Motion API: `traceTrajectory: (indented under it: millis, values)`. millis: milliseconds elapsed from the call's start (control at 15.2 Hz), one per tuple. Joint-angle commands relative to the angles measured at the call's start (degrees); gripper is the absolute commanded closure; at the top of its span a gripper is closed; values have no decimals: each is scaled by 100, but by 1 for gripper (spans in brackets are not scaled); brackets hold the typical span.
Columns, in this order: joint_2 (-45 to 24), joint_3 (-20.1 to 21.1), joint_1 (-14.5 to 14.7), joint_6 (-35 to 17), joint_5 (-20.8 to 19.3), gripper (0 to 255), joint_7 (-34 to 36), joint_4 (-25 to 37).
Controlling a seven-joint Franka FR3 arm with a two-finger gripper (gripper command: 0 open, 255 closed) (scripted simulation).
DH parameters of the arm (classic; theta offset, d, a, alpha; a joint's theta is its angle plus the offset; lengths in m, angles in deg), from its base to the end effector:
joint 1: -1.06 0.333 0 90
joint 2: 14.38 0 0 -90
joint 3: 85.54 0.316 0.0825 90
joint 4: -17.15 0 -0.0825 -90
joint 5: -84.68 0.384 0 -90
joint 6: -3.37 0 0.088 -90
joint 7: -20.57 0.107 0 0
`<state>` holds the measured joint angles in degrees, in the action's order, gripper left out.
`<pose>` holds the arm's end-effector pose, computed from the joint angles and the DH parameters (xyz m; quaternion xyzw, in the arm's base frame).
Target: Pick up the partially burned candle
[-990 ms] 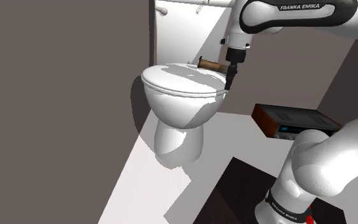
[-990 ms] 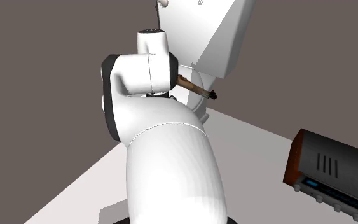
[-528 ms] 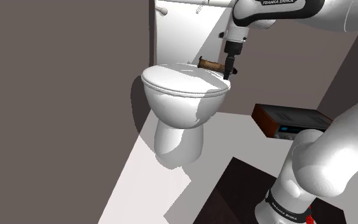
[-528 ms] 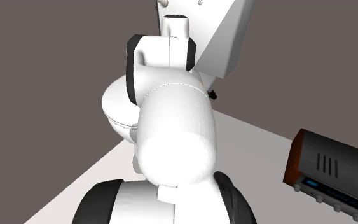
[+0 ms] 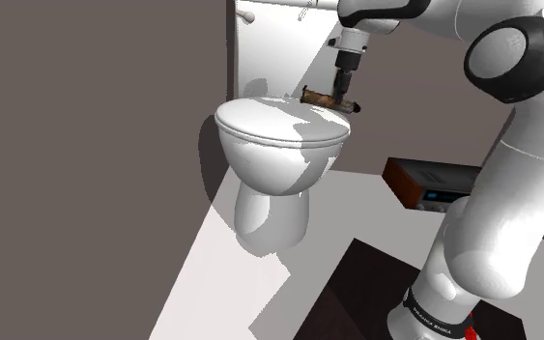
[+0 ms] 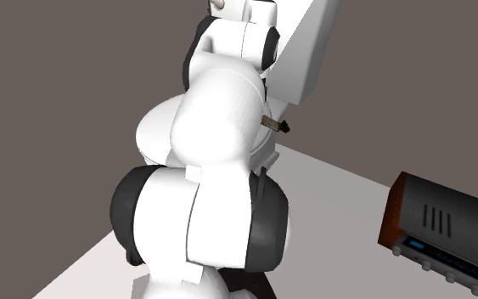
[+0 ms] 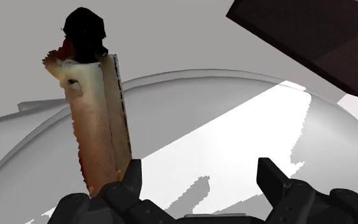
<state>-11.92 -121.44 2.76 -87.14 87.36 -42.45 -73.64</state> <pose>0.4492 -0.3083 0.6380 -0.9678 -0.2488 -0.0369 0.0126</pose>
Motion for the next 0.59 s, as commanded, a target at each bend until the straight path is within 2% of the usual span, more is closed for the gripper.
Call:
traceTrajectory:
  millis: [0,132,264,528]
  values:
    - [-652,-234,-168,249,462,0,-605,762]
    - [-1355,-359,-494,579,988,0,-1108,1618]
    - [-2123,-366,-1007,1028,1558,0,-1523,2672]
    - [-1902,-325,-847,595,1390,0,-1514,2059]
